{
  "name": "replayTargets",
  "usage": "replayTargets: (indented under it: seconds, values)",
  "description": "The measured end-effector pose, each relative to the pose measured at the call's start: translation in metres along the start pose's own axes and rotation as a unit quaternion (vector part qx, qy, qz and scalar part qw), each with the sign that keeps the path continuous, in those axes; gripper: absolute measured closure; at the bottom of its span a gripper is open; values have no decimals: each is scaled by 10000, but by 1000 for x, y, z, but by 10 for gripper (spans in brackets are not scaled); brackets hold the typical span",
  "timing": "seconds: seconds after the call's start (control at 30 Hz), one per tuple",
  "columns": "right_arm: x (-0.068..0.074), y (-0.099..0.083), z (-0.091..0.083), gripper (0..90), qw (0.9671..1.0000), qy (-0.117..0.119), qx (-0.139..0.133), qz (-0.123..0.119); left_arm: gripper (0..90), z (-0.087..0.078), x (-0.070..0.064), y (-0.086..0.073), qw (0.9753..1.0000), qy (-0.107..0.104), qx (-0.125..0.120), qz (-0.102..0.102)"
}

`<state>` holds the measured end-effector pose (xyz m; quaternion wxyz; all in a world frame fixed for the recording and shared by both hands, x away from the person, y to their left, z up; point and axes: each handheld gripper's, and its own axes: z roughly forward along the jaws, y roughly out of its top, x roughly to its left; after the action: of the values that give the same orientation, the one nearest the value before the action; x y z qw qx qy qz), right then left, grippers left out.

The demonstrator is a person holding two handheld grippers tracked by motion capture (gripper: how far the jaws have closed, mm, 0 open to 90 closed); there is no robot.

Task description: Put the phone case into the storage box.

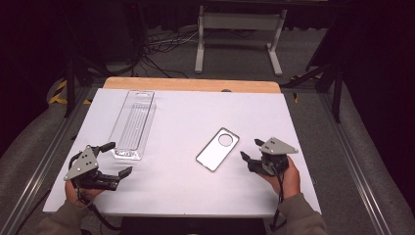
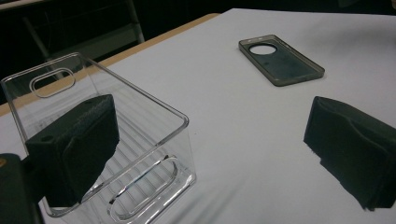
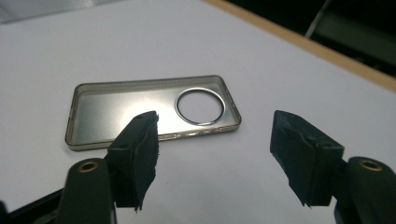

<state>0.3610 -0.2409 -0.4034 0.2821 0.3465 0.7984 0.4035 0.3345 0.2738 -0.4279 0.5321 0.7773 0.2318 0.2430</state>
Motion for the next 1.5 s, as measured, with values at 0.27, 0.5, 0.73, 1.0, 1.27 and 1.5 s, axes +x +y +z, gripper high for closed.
replayTargets:
  seconds: [0.27,0.5,0.73,1.0,1.27,1.5]
  values:
    - [-31,45,46,390,9859,657,1527,197,48,4,-6,1,9995,-120,141,239]
    - [-41,61,89,483,9706,551,2340,-112,52,4,-4,-1,9996,-112,170,185]
    - [-45,64,118,606,9626,409,2664,-272,63,6,-5,-3,9995,-184,185,162]
    - [-47,56,137,684,9518,338,3027,-358,69,9,-6,-4,9992,-261,258,157]
    - [-44,56,141,875,9473,526,3121,-501,83,10,-6,-4,9990,-317,275,128]
    - [-39,58,141,891,9442,446,3166,-785,86,10,-5,-5,9989,-344,300,117]
